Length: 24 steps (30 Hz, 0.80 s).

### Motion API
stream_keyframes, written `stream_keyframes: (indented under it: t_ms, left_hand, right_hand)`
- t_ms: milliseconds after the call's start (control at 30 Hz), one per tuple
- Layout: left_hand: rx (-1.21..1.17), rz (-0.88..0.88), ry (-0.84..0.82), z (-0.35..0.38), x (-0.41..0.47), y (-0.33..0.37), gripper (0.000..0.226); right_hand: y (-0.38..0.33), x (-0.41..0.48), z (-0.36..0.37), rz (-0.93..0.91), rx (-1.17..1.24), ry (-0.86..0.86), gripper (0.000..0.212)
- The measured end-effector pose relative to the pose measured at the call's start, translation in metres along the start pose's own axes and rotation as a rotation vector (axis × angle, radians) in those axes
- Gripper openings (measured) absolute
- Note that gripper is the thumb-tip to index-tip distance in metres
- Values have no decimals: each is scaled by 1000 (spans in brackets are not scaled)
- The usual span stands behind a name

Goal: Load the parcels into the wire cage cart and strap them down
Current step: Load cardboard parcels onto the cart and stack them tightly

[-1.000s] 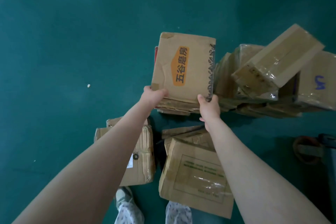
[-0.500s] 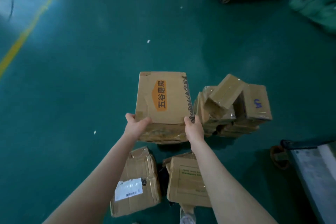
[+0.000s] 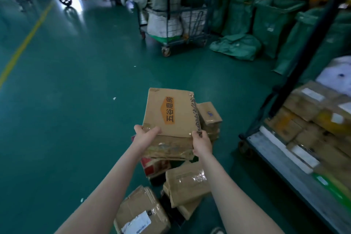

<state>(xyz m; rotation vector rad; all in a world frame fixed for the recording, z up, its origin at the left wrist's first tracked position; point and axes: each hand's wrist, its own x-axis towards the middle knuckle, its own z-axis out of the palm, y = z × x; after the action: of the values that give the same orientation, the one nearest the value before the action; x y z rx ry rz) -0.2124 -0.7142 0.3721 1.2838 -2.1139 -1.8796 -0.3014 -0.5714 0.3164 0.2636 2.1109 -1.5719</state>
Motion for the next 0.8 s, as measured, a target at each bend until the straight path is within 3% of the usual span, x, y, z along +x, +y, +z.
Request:
stream_keyframes:
  t_ms: [167, 467, 633, 800]
  left_hand:
    - [117, 115, -194, 66, -38, 31, 58]
    - [231, 223, -441, 214, -107, 52, 82]
    - [330, 255, -600, 310, -155, 60, 65]
    - [387, 323, -724, 420, -213, 63, 69]
  right_hand:
    - [7, -24, -88, 25, 124, 186, 38]
    - [51, -61, -254, 93, 283, 452, 23]
    - [85, -81, -356, 127, 344, 589, 35]
    - [128, -102, -467, 166, 383, 730, 37]
